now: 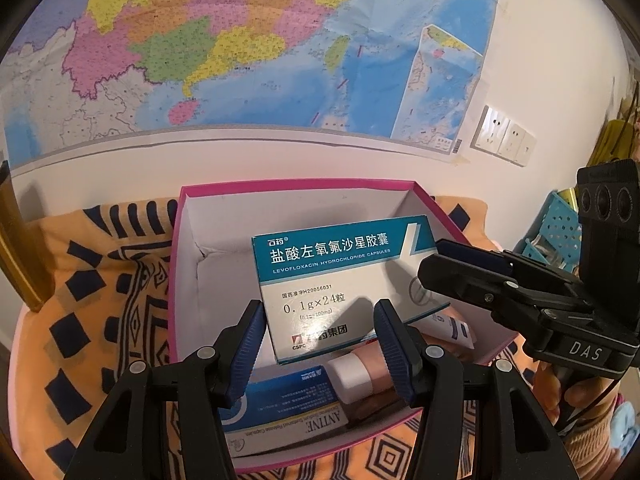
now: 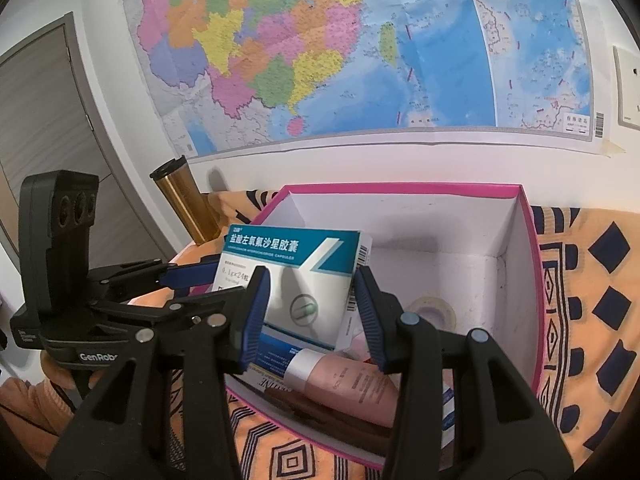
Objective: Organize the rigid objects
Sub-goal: 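Lower the medicine box down into the magenta box beside the tubes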
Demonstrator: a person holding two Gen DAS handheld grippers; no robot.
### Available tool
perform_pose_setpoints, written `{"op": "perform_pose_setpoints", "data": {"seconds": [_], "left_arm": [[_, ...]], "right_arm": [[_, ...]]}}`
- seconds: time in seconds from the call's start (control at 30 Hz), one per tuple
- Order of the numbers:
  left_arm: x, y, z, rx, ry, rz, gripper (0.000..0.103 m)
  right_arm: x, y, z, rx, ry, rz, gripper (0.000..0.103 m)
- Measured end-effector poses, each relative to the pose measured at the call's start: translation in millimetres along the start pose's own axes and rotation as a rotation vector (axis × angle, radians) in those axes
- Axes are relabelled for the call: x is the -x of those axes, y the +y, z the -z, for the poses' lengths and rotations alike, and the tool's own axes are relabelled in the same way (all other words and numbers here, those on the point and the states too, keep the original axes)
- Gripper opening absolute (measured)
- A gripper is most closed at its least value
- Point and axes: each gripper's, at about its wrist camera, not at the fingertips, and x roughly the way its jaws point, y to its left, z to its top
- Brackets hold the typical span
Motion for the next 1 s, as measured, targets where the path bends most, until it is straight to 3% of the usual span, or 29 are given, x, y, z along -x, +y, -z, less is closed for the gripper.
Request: {"op": "perform_pose_setpoints", "data": {"seconds": [1.0], "left_arm": [[-22, 5, -13, -0.001, 0.021, -0.017, 0.056]], "right_arm": [[-16, -13, -7, -0.022, 0.031, 0.01, 0.047]]}}
